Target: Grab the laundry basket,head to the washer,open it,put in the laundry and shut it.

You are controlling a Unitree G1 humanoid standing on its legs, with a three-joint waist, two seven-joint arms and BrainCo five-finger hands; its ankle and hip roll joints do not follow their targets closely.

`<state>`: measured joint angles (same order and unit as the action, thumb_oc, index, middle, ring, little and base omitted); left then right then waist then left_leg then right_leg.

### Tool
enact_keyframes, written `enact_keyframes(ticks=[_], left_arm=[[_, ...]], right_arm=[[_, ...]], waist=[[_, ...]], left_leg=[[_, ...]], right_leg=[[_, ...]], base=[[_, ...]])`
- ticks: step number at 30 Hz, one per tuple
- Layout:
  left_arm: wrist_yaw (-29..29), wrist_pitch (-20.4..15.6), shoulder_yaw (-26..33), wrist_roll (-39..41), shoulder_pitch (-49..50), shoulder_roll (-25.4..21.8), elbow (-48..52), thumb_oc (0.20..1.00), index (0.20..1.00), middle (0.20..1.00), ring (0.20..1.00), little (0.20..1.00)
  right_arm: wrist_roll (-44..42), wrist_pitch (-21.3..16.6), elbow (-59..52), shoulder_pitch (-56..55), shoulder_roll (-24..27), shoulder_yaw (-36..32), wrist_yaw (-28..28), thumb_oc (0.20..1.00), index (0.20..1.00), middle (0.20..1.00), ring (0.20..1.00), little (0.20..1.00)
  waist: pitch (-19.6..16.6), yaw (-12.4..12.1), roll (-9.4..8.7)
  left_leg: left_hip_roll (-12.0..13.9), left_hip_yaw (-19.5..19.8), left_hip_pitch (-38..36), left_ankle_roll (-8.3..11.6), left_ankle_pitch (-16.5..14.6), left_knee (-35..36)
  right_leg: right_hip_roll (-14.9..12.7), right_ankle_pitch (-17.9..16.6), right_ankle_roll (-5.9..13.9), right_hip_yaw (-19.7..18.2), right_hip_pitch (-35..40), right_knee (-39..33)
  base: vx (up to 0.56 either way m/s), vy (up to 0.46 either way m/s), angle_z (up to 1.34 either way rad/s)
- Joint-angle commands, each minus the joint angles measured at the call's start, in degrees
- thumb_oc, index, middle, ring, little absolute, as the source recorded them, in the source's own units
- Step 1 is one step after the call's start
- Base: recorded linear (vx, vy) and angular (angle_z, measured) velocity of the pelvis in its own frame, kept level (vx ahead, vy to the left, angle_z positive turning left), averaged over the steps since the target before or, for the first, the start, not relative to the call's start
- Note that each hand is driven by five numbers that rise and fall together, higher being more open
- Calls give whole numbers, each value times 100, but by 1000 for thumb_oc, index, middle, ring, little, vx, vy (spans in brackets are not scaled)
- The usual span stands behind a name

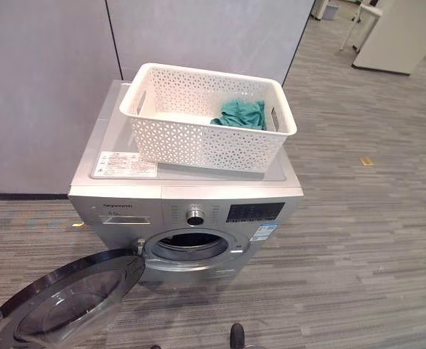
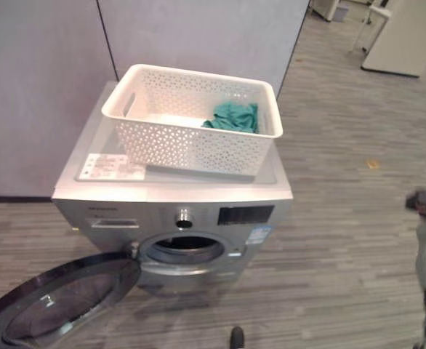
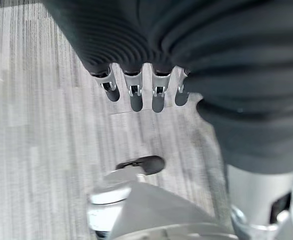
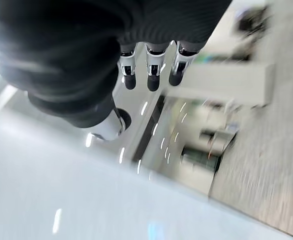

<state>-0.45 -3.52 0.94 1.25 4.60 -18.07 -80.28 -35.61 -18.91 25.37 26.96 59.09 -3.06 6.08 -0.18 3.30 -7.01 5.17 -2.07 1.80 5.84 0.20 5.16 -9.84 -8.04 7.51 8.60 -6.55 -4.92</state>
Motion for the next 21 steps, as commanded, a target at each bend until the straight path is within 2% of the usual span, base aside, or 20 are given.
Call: enact_keyframes(ticks=[1,2,3,4,5,6,8,9,11,15,21], left_arm=[[0,-4,-157,266,-357,-328,-471,1000,1000,1000,1000,1000],[13,-2,-134,471,-368,-344,-485,1000,1000,1000,1000,1000],[-24,8,-136,645,-371,-399,-480,1000,1000,1000,1000,1000],[-68,-5,-38,876,-355,-434,-438,1000,1000,1000,1000,1000],[-104,-24,-46,977,-310,-475,-414,1000,1000,1000,1000,1000],[-149,-45,-45,1090,-283,-387,-386,1000,1000,1000,1000,1000],[-126,-78,-77,1174,-244,-338,-371,1000,1000,1000,1000,1000],[-120,-74,-85,1274,-208,-365,-357,1000,1000,1000,1000,1000],[-148,-65,-11,1221,-131,-474,-390,1000,1000,1000,1000,1000],[-181,-51,-63,1166,-133,-441,-471,1000,1000,1000,1000,1000],[-300,-23,-158,1160,-265,-471,-399,1000,1000,1000,1000,1000]], right_arm=[[213,227,884,2384,921,1324,-178,1000,1000,1000,1000,1000],[-129,313,1417,2852,757,1647,-188,1000,1000,1000,1000,1000],[-102,468,1713,3244,740,2038,-326,1000,1000,1000,1000,1000],[456,737,2220,4272,866,3058,-480,1000,1000,1000,1000,1000],[780,866,2443,4721,939,3479,-432,1000,1000,1000,1000,1000],[889,903,2765,5252,895,3887,-427,1000,1000,1000,1000,1000],[974,968,3124,5510,764,4107,-451,1000,1000,1000,1000,1000],[1697,1124,3517,5976,700,4780,-497,1000,1000,1000,1000,1000],[3047,1245,3577,6646,825,6146,-860,1000,1000,1000,1000,1000],[3302,1295,3599,6652,952,6376,-871,1000,1000,1000,1000,1000],[3831,1350,3428,6420,1106,6731,-1241,1000,1000,1000,1000,1000]], waist=[[397,-406,-167],[421,-462,-203],[441,-539,-269],[486,-576,-277],[512,-621,-341],[540,-622,-291],[562,-675,-283],[590,-756,-299],[638,-819,-343],[639,-820,-328],[685,-822,-347]], left_leg=[[-8,189,481,-108,216,-16],[-18,217,544,-104,238,-16],[-25,242,577,-99,253,-16],[-51,285,629,-101,276,-16],[-61,311,691,-101,303,-16],[-79,334,732,-109,317,-16],[-104,366,762,-127,325,-16],[-146,417,817,-143,342,-16],[-214,520,950,-172,379,-16],[-253,640,1032,-187,405,-16],[-318,747,1093,-224,397,-16]], right_leg=[[-516,-263,534,178,28,63],[-535,-260,533,217,7,66],[-554,-279,529,242,-4,67],[-590,-342,544,274,-11,65],[-608,-387,554,305,-30,65],[-623,-409,564,329,-41,63],[-641,-424,567,354,-44,54],[-683,-471,584,398,-49,39],[-746,-517,598,467,-85,39],[-788,-526,602,538,-77,49],[-828,-478,590,643,-53,64]], base=[[-53,26,0],[-41,34,13],[-5,35,26],[7,33,34],[8,39,34],[20,51,28],[34,46,22],[30,27,10],[33,34,7],[30,9,27],[10,8,11]])
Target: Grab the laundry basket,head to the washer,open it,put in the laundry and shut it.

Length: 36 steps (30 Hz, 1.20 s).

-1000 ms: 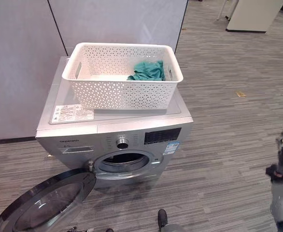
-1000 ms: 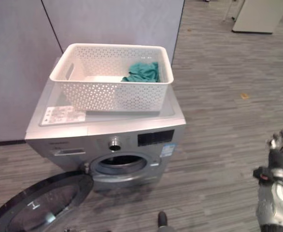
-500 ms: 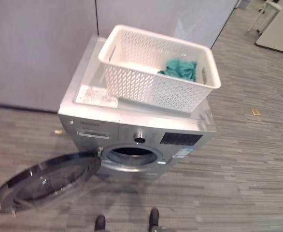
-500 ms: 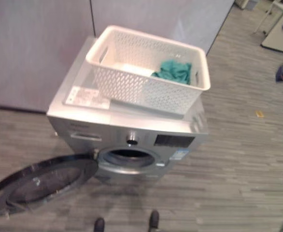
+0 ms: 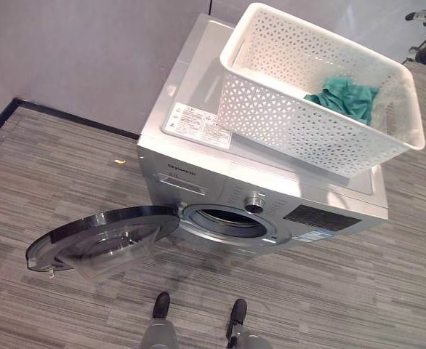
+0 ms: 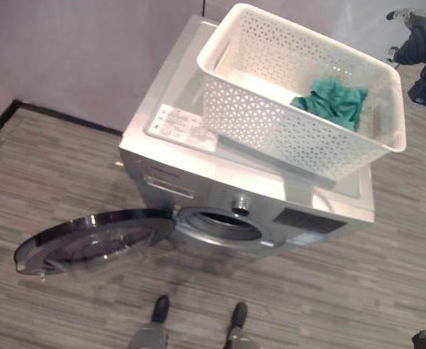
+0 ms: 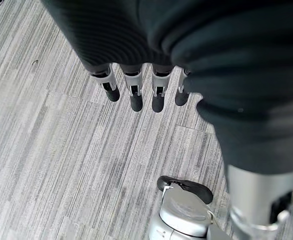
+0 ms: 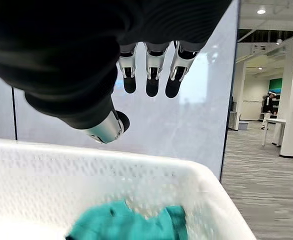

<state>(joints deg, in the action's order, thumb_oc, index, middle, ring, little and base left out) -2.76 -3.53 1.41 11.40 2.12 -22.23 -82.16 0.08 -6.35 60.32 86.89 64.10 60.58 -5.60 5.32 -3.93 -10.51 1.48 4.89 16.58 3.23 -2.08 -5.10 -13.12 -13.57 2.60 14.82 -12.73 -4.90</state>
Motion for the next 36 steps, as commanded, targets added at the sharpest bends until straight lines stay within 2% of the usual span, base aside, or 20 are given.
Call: enact_keyframes(ticks=[1,11,15,21,28,32,36], left_arm=[[-97,-29,-243,158,-44,-28,-162,1000,1000,1000,1000,1000],[-97,-111,-702,281,-335,120,203,1000,1000,1000,1000,1000],[-188,-60,-698,230,-308,78,121,1000,1000,1000,1000,1000],[-287,20,-594,62,-294,0,-44,1000,1000,1000,1000,1000],[-346,74,-604,-73,-367,-127,-104,1000,1000,1000,1000,1000],[-368,95,-711,-121,-458,-156,-85,1000,1000,1000,1000,1000],[-332,137,-834,-159,-587,-139,-95,1000,1000,1000,1000,1000]], right_arm=[[283,62,-178,452,644,453,-123,1000,1000,1000,1000,1000],[324,74,-378,324,399,553,-316,1000,1000,1000,1000,1000],[392,107,-421,443,314,894,-630,1000,1000,1000,1000,1000],[497,157,-433,359,286,974,-775,1000,1000,1000,1000,1000],[1047,295,73,7,-37,898,-1001,1000,1000,1000,1000,1000],[1692,356,324,287,-246,1338,-1204,1000,1000,1000,1000,1000],[2542,417,560,512,-578,1621,-1135,1000,1000,1000,1000,1000]], waist=[[146,-95,1],[250,-118,27],[271,-160,-18],[301,-210,-86],[311,-347,-134],[313,-401,-183],[301,-422,-223]], left_leg=[[44,47,-378,33,621,1010],[56,53,-252,36,658,1010],[58,68,-186,42,684,1010],[53,118,-121,39,707,1010],[6,203,-31,28,710,1010],[-18,239,34,19,718,1010],[-43,264,37,1,699,1010]], right_leg=[[-503,83,1082,34,562,60],[-500,162,1056,28,459,32],[-510,135,1069,67,428,9],[-521,96,1078,96,409,0],[-548,85,1087,162,401,-10],[-564,46,1095,184,386,-10],[-566,25,1100,204,395,-10]], base=[[0,0,0],[-12,0,0],[-11,-3,-3],[-6,-10,9],[3,-3,4],[6,-2,9],[0,0,0]])
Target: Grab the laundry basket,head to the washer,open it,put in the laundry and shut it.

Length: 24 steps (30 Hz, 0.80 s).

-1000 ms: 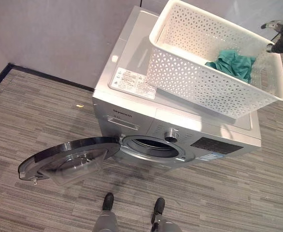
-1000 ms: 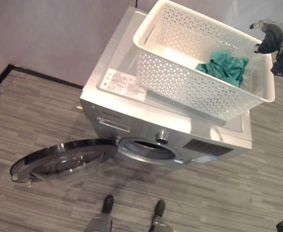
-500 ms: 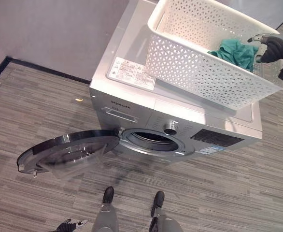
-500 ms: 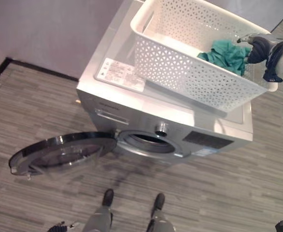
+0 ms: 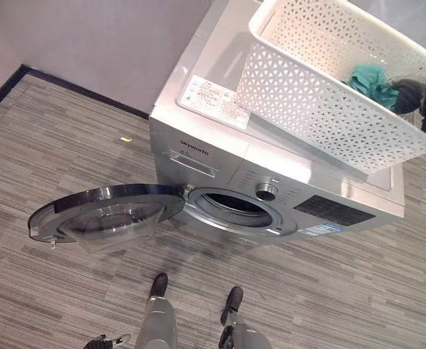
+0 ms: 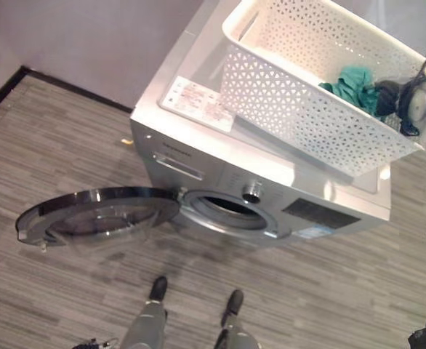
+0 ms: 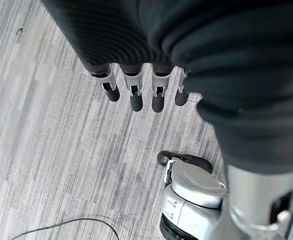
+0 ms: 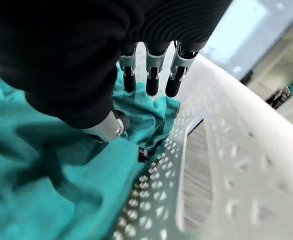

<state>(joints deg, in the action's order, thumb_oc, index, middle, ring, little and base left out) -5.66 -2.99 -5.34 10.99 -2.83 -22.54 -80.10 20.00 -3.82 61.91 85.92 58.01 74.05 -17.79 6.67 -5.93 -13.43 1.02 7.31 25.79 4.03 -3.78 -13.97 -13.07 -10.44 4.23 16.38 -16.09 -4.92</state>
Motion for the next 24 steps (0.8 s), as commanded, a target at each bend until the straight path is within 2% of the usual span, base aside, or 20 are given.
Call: enact_keyframes(ticks=[1,8,14,15,16,24], left_arm=[[-20,95,-170,-103,-139,-106,-312,1000,1000,1000,1000,1000],[93,143,-249,16,-346,-54,-304,1000,1000,1000,1000,1000],[131,162,-336,-10,-395,-2,-352,1000,1000,1000,1000,1000],[149,165,-348,-8,-404,10,-362,1000,1000,1000,1000,1000],[157,170,-366,-23,-413,26,-386,1000,1000,1000,1000,1000],[191,159,-378,-23,-435,47,-412,1000,1000,1000,1000,1000]], right_arm=[[757,181,454,670,-72,296,147,1000,1000,1000,1000,1000],[1280,256,390,523,-375,137,263,1000,1000,1000,1000,1000],[1813,310,853,327,-480,84,355,1000,1000,1000,1000,1000],[1880,314,915,265,-490,44,386,749,749,749,749,749],[1942,339,1015,182,-491,-75,470,200,200,200,200,200],[1812,383,1139,176,-534,-236,510,200,200,200,200,200]], waist=[[168,-224,61],[168,-214,30],[218,-254,58],[224,-254,66],[225,-255,79],[212,-244,105]], left_leg=[[-2,26,-881,-83,870,1897],[-30,65,-846,-95,860,1897],[-59,103,-808,-104,867,1897],[-69,107,-803,-109,868,1897],[-74,108,-791,-112,868,1897],[-79,96,-820,-118,854,1897]], right_leg=[[-572,-296,936,44,732,-8],[-571,-297,929,66,746,-8],[-598,-333,931,98,761,-8],[-602,-339,932,90,754,-8],[-606,-342,936,99,743,-8],[-602,-325,930,78,755,-8]], base=[[0,0,0],[1,1,-2],[1,1,1],[6,7,4],[9,5,9],[3,1,3]])
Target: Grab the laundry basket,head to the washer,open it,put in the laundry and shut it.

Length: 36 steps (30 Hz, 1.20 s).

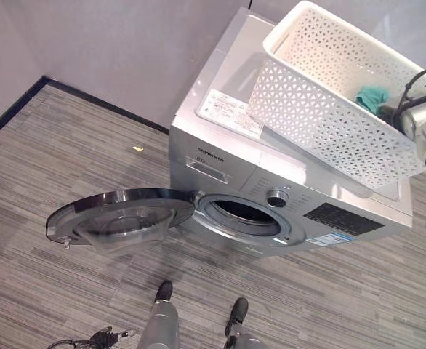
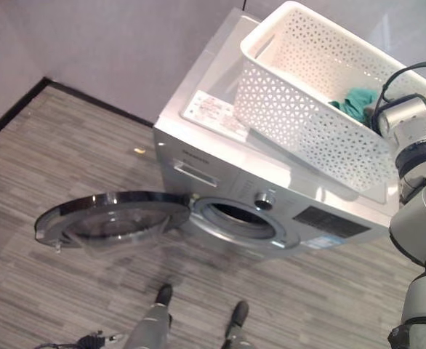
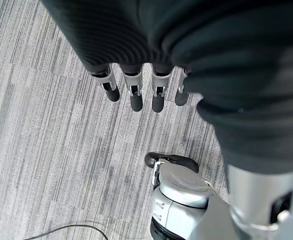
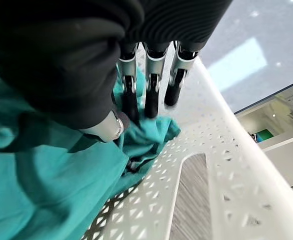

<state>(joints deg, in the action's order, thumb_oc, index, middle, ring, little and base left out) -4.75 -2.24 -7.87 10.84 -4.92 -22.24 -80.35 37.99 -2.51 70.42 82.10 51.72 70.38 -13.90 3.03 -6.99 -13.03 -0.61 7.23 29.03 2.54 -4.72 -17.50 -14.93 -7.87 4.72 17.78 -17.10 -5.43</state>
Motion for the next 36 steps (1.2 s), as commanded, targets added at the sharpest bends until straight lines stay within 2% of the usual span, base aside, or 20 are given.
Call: enact_keyframes(ticks=[1,14,20,27,32,36], left_arm=[[105,83,-126,-6,-228,18,-388,1000,1000,1000,1000,1000],[164,15,-53,21,-167,17,-346,1000,1000,1000,1000,1000],[259,-17,-8,38,-84,93,-356,1000,1000,1000,1000,1000],[359,-41,46,-13,-17,141,-372,1000,1000,1000,1000,1000],[454,-106,72,-124,54,150,-391,1000,1000,1000,1000,1000],[468,-125,43,-239,91,184,-396,1000,1000,1000,1000,1000]], right_arm=[[-30,253,271,562,91,117,122,200,200,200,200,200],[-946,432,-71,888,318,-376,528,200,200,200,200,200],[-1335,612,-156,1097,361,-928,1028,200,200,200,200,200],[-1382,729,-482,1241,569,-1333,1506,200,200,200,200,200],[-1590,626,-595,1502,903,-1314,1900,200,200,200,200,200],[-1656,529,-598,1402,1020,-1333,2000,200,200,200,200,200]], waist=[[576,-131,68],[522,50,287],[462,151,418],[378,207,512],[305,215,516],[289,211,512]], left_leg=[[86,98,-1150,31,948,2250],[165,-97,-1255,56,952,2250],[167,-194,-1315,54,949,2250],[174,-269,-1410,52,927,2250],[185,-283,-1466,62,915,2250],[192,-285,-1466,67,921,2250]], right_leg=[[-412,-576,877,-70,855,43],[-370,-448,836,-220,811,43],[-367,-443,823,-291,795,43],[-374,-419,831,-278,865,43],[-353,-368,834,-240,917,43],[-352,-375,843,-243,932,43]], base=[[0,0,0],[-12,-3,-8],[-8,0,-7],[-5,-5,-7],[-1,-1,1],[-2,-7,2]])
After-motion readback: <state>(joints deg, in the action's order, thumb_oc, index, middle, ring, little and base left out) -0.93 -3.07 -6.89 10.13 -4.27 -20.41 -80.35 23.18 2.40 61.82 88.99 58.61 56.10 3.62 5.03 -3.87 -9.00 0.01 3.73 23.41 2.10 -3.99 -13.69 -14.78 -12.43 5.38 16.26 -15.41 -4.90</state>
